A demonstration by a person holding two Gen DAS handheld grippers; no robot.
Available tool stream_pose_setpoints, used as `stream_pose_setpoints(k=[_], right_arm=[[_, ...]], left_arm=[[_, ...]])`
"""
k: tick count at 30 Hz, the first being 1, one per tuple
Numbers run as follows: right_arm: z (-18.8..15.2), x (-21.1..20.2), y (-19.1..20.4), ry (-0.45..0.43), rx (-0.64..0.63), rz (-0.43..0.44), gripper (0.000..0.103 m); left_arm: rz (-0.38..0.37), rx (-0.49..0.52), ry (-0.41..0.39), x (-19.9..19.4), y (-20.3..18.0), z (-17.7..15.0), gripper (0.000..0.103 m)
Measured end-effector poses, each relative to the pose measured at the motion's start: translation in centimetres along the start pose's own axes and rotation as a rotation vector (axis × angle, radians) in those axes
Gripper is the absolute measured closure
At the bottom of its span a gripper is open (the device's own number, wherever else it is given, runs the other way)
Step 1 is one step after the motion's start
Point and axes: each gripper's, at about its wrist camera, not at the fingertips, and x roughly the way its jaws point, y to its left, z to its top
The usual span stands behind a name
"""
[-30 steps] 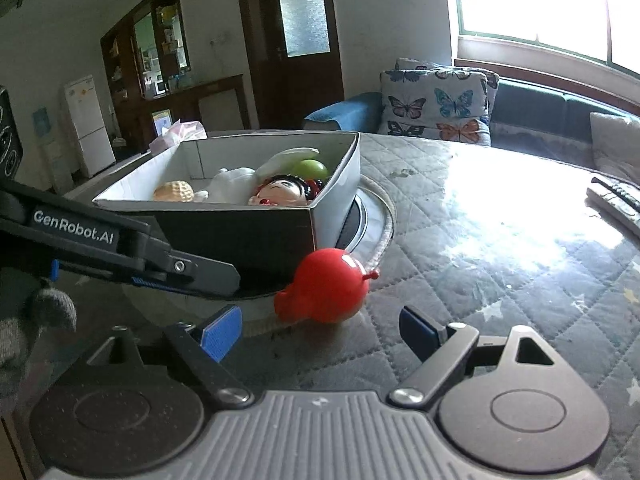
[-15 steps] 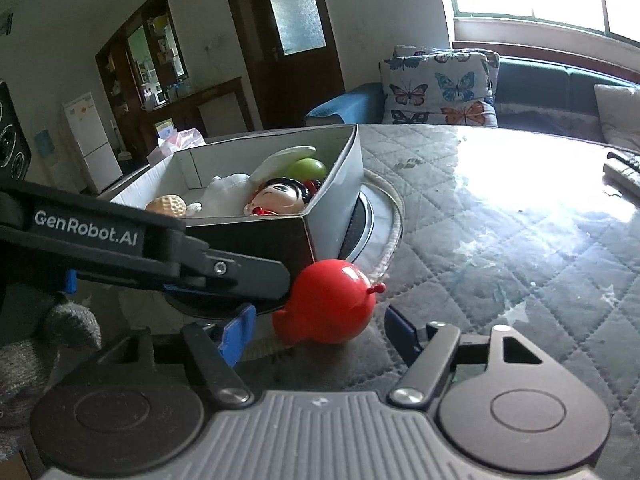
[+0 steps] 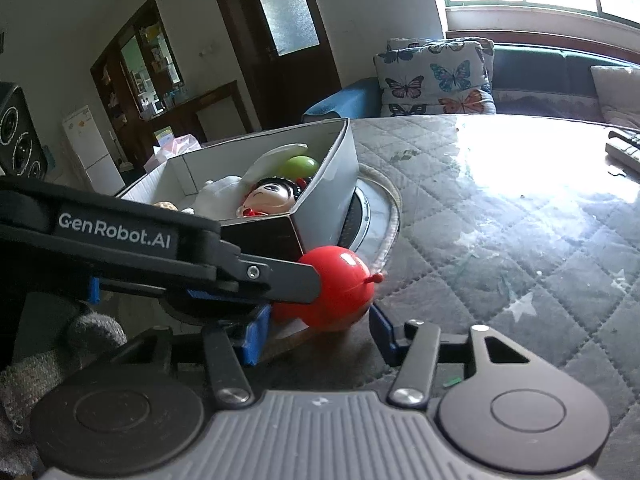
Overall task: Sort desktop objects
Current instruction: 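Close the left tool around the red round toy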
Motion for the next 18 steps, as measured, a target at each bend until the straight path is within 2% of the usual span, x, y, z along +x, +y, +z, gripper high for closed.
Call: stream_pose_setpoints(k=[6, 18], right_arm=[[0.0, -0.2, 0.0, -0.009, -0.002, -0.003, 0.050], [0.3, -2.9, 2.6, -0.055, -0.091, -0.012, 0.051]], left_arm=[[-0.016, 0.006, 0.013, 0.0, 0.0, 0.0, 0.061], [-0.080, 0.019, -0.010, -2.8, -0.3, -1.2, 0.063]])
